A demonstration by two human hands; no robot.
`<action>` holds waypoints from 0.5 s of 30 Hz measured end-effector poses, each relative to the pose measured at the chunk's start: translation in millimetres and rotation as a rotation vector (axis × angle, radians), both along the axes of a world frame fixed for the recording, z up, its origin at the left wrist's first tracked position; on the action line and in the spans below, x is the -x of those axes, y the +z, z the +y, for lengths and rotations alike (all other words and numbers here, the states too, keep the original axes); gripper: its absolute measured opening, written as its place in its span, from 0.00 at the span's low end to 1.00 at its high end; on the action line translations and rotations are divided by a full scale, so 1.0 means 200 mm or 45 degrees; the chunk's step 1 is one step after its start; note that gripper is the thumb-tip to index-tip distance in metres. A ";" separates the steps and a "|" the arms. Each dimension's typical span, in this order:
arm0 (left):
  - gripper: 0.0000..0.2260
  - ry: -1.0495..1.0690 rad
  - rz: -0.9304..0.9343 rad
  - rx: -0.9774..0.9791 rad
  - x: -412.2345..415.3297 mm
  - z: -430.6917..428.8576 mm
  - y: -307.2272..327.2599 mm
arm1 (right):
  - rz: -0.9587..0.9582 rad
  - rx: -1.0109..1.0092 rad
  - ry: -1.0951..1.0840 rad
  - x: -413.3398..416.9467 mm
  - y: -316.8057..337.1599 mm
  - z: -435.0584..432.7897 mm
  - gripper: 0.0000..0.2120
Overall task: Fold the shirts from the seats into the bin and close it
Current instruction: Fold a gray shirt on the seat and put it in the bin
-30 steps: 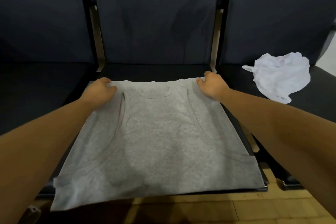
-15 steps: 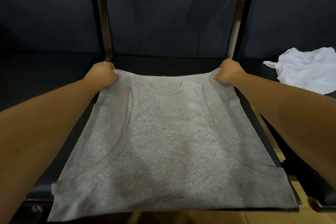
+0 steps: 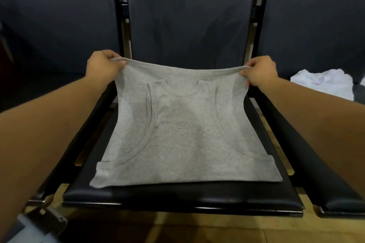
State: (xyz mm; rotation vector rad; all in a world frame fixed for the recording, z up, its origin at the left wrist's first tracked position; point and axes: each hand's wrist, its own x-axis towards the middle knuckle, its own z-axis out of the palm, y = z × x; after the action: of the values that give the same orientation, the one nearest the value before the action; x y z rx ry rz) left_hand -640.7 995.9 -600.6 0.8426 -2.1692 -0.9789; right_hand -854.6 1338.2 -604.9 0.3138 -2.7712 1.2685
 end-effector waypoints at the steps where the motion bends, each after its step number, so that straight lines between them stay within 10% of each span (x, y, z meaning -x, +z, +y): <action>1: 0.05 -0.020 -0.017 0.026 -0.05 0.02 0.01 | -0.023 0.048 0.006 -0.04 0.02 0.02 0.04; 15: 0.02 -0.418 -0.529 0.049 -0.83 0.28 -0.05 | -0.142 -0.094 0.279 -0.66 -0.09 0.50 0.06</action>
State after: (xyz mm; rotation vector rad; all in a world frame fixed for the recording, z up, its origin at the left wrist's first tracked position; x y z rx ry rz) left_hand -475.3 1051.4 -611.3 0.7336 -2.7390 -0.9768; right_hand -721.9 1438.8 -622.5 0.5836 -2.9506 1.2657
